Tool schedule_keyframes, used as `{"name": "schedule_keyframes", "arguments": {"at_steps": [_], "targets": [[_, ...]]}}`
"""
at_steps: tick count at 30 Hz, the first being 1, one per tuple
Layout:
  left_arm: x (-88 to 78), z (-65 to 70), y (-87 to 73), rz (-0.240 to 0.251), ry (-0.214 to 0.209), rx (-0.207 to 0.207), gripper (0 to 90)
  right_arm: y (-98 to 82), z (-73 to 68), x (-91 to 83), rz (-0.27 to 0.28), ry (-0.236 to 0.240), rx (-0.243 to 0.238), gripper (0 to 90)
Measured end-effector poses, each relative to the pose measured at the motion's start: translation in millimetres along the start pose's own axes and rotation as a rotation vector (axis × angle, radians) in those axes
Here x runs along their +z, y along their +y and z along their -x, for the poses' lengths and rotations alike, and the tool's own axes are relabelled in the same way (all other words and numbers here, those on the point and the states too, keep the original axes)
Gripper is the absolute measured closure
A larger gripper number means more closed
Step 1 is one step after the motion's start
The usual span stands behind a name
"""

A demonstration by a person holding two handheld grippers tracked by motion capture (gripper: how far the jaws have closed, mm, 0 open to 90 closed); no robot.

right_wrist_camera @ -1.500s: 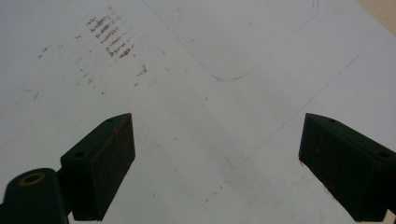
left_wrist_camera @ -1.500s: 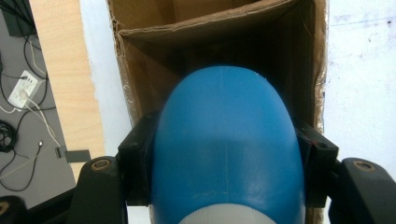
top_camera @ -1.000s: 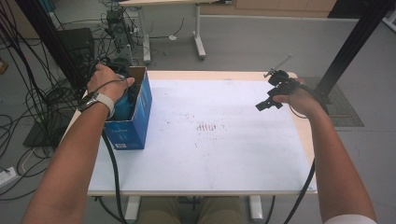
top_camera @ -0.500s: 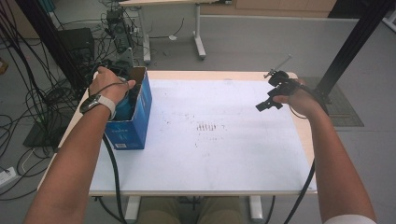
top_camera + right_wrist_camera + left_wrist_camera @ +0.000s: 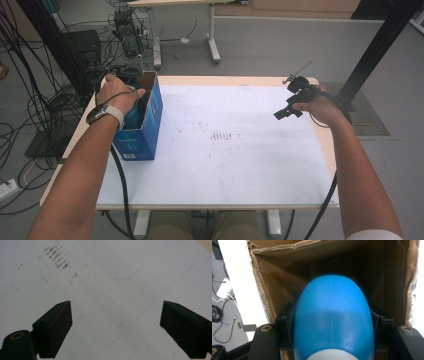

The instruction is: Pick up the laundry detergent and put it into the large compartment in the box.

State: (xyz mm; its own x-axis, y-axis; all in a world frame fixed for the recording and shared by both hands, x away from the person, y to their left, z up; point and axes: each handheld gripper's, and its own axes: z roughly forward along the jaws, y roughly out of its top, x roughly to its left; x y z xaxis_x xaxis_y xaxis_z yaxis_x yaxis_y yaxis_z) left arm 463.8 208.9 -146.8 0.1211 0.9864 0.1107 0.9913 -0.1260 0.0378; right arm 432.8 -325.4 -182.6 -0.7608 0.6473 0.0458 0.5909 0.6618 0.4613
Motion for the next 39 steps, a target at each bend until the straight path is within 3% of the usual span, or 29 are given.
{"name": "schedule_keyframes", "arguments": {"at_steps": [39], "targets": [[8.5, -0.3, -0.2, -0.003, -0.001, 0.013, 37.4, -3.2, 0.8, 0.7, 0.0, 0.001, 0.006, 10.8]]}}
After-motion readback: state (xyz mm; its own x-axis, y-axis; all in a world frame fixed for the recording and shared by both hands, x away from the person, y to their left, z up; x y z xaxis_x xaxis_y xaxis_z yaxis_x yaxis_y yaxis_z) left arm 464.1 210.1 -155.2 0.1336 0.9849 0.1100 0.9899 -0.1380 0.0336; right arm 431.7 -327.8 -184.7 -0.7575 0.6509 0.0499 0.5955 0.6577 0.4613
